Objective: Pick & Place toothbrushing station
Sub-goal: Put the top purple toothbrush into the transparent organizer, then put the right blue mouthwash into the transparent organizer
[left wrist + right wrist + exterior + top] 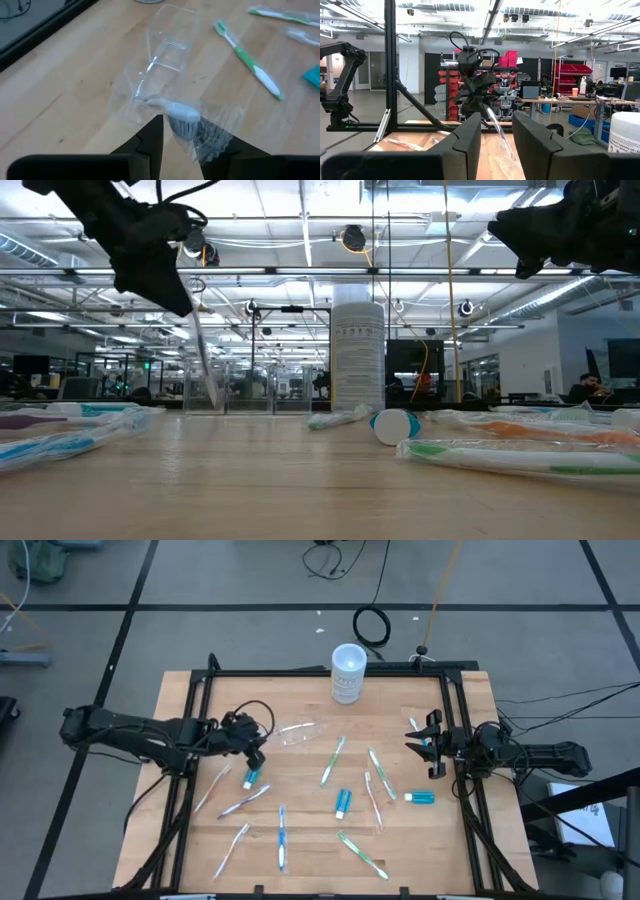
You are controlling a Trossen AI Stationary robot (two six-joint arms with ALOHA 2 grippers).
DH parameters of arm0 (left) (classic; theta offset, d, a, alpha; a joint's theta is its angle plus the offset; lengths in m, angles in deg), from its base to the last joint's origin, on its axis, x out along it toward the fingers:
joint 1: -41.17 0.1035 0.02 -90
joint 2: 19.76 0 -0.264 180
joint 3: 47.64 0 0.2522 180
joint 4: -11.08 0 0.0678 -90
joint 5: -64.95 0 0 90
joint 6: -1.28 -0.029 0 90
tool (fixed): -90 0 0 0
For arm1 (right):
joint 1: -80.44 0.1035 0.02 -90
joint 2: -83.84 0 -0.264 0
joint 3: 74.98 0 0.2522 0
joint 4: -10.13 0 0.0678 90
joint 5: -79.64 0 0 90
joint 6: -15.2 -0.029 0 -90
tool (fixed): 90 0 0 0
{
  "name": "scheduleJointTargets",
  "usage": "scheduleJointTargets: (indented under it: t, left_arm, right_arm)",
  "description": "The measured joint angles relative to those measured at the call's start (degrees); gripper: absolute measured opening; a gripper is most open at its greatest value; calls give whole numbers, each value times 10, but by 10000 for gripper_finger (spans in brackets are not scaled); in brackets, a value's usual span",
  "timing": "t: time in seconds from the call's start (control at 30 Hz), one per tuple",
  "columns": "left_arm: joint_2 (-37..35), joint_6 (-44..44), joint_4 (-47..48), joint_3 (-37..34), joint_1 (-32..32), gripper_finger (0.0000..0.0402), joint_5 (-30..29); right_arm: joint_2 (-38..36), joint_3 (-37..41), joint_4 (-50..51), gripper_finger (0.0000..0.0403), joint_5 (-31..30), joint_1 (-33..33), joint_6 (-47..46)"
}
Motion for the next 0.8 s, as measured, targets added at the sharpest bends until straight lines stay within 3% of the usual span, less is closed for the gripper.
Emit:
scheduleJointTargets:
  t: [0.33,0.57,0.8]
  left_arm:
    - [-78,11,-27,0,-6,106,26]
    - [-145,-82,-130,0,-42,106,35]
    - [-155,-147,-141,0,-66,106,-23]
  right_arm:
    - [0,0,-2,105,-1,0,7]
    - [0,0,-74,105,-2,0,5]
    - [0,0,-82,105,0,0,2]
